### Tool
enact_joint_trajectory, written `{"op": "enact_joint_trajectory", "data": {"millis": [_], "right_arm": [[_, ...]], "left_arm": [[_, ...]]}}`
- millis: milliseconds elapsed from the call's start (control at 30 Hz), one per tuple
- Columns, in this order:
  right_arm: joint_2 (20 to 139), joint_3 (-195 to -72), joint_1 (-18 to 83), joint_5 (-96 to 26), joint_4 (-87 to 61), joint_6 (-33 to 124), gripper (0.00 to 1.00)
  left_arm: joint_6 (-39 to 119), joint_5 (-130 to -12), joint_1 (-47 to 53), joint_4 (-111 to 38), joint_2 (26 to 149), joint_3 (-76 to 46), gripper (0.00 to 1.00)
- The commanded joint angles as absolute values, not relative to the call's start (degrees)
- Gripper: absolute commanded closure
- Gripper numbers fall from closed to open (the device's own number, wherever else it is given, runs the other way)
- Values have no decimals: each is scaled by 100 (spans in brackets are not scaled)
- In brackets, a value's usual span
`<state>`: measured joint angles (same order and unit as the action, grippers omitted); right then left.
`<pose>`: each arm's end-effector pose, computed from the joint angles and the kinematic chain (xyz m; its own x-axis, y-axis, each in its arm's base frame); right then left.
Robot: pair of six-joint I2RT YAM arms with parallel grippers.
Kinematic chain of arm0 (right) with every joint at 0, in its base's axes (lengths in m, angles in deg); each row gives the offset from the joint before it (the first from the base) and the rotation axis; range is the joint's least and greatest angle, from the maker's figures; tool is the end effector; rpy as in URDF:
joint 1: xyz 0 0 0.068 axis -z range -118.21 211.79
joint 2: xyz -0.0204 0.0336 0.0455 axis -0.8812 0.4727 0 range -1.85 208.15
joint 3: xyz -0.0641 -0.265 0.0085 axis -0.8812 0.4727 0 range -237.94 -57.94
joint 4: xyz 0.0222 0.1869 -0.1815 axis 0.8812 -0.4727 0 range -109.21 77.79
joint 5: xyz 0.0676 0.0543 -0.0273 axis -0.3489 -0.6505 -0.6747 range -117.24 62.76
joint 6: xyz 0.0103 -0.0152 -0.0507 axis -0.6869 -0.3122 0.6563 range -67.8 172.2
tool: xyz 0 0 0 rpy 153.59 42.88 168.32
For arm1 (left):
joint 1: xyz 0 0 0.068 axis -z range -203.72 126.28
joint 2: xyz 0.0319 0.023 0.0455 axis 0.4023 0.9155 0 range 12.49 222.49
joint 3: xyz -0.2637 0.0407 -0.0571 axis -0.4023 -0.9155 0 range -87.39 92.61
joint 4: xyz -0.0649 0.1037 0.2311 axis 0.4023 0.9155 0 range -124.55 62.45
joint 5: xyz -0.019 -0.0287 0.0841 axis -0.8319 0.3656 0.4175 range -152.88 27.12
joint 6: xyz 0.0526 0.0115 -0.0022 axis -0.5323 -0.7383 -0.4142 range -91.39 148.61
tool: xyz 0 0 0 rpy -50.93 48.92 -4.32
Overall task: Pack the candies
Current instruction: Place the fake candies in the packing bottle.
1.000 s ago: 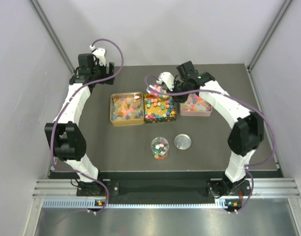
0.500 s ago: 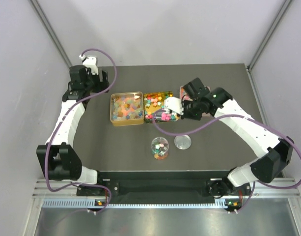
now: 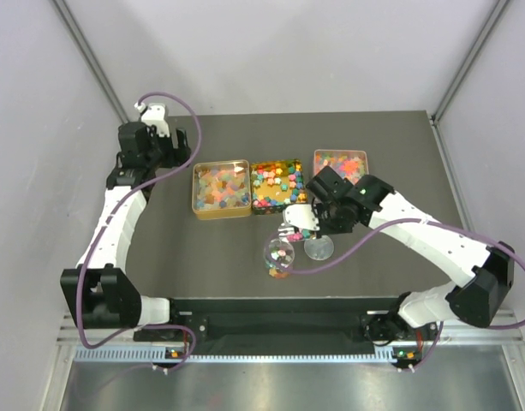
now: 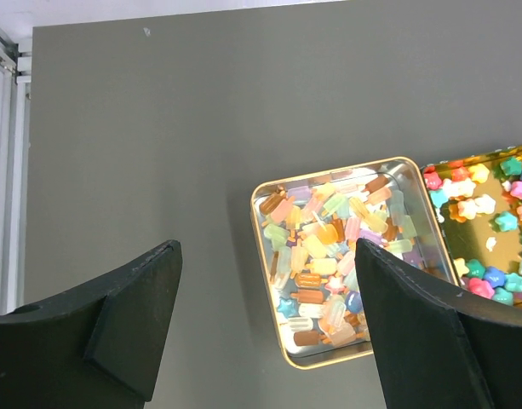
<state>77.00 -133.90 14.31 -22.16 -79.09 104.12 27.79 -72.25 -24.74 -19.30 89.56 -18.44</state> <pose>0.1743 0.1854 0.3174 0.1706 -0.9742 -0.1479 -0.9392 -0.1153 -0.3235 0.3121 -0.0002 0.3523 -0.3947 0.0071 -0.9188 0.1374 0.9892 -0.0514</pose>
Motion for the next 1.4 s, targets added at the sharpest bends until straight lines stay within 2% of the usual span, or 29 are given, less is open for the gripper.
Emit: {"op": "enact_joint_trajectory", "data": {"millis": [0, 667, 1067, 1200, 1367], "right_arm": [[7365, -13335, 1275, -1898, -7980, 10493, 100], [7672, -13396, 528, -685, -8490, 10555, 100], [7848, -13554, 466, -395, -8428, 10607, 100], [7805, -13738, 518, -289, -8368, 10572, 100], [7962, -14432, 1237, -903, -8165, 10107, 100]], "left_arm": [[2992, -7246, -2495, -2259, 8702, -1962, 13], [3116, -7281, -2645, -2418, 8772, -2138, 13], [3107, -7492, -2645, -2409, 8851, -2068, 13], [3238, -8413, -2627, -2094, 8930, -1744, 14], [3642, -10389, -2233, -1917, 9062, -1479, 21]]}}
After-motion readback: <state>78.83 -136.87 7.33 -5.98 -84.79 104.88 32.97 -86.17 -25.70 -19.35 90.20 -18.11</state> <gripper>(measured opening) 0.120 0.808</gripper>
